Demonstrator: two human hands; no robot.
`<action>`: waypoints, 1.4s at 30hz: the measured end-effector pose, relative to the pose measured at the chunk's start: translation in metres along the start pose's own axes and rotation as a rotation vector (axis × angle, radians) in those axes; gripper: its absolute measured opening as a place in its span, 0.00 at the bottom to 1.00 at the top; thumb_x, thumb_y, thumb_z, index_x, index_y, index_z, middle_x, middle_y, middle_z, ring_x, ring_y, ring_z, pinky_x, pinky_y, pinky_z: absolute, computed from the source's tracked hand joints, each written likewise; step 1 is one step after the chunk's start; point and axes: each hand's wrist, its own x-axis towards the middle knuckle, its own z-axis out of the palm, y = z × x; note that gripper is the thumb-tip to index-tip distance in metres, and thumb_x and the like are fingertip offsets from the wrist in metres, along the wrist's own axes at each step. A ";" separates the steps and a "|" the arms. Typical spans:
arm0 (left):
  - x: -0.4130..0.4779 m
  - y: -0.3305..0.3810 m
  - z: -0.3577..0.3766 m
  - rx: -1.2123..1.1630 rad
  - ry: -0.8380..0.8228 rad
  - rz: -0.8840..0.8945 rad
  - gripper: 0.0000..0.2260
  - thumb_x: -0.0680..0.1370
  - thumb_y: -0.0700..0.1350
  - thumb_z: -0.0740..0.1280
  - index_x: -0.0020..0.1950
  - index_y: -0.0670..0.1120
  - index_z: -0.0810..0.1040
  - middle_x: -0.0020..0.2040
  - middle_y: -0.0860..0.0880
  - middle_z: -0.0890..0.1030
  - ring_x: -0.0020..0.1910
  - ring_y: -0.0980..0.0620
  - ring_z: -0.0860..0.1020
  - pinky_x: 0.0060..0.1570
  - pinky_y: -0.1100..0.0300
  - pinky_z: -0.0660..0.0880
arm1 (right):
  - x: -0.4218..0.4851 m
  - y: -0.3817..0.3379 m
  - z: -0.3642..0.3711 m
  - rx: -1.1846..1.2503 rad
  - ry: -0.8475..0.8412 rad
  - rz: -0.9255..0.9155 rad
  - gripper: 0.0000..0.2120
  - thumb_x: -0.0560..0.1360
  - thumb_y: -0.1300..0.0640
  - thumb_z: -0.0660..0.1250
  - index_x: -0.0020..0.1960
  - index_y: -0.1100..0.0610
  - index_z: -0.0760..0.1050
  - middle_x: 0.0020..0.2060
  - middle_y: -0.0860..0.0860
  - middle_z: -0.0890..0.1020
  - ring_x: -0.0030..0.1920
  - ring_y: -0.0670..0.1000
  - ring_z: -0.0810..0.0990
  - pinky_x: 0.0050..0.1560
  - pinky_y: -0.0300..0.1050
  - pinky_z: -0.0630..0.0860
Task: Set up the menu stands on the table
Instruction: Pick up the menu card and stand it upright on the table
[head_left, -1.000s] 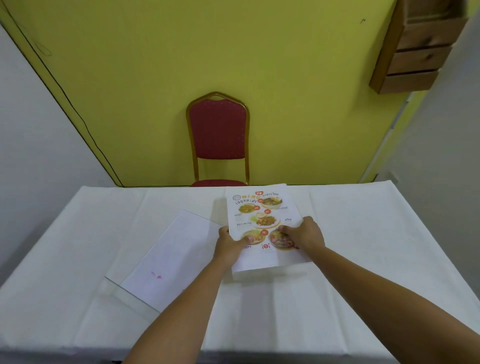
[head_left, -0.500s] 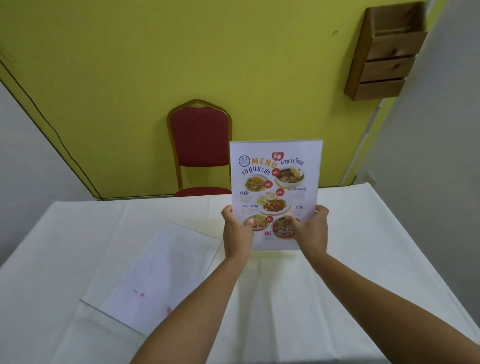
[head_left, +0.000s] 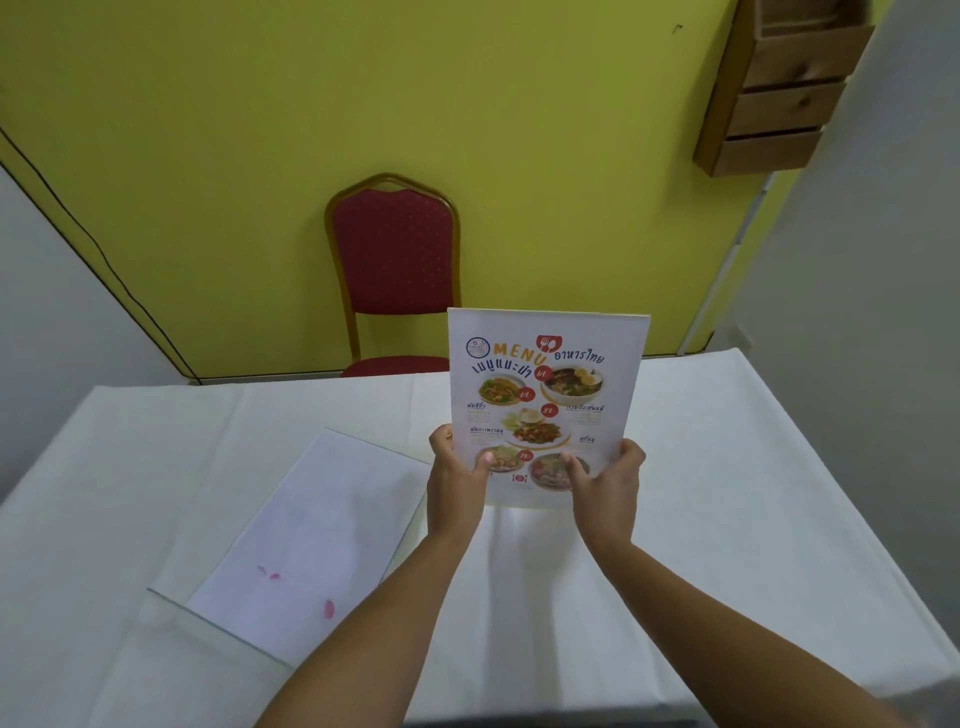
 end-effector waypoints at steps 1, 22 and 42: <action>0.001 0.000 -0.001 0.004 -0.004 -0.001 0.23 0.79 0.45 0.68 0.68 0.48 0.59 0.65 0.46 0.77 0.50 0.53 0.76 0.44 0.60 0.79 | 0.000 0.000 0.001 -0.007 0.002 0.004 0.27 0.72 0.55 0.74 0.63 0.55 0.62 0.54 0.49 0.75 0.53 0.52 0.79 0.46 0.46 0.80; 0.027 -0.070 -0.072 0.323 -0.148 -0.002 0.25 0.81 0.48 0.63 0.77 0.46 0.60 0.73 0.47 0.72 0.68 0.44 0.75 0.60 0.54 0.75 | -0.087 0.028 0.032 -0.539 -0.133 0.011 0.44 0.77 0.49 0.64 0.78 0.63 0.38 0.79 0.60 0.45 0.78 0.58 0.49 0.77 0.53 0.48; 0.078 -0.165 -0.189 0.511 -0.079 -0.289 0.28 0.79 0.52 0.64 0.75 0.39 0.62 0.70 0.39 0.71 0.70 0.40 0.69 0.63 0.47 0.70 | -0.217 -0.012 0.198 -0.785 -0.494 0.063 0.42 0.79 0.39 0.55 0.78 0.61 0.36 0.79 0.56 0.40 0.78 0.59 0.38 0.75 0.59 0.37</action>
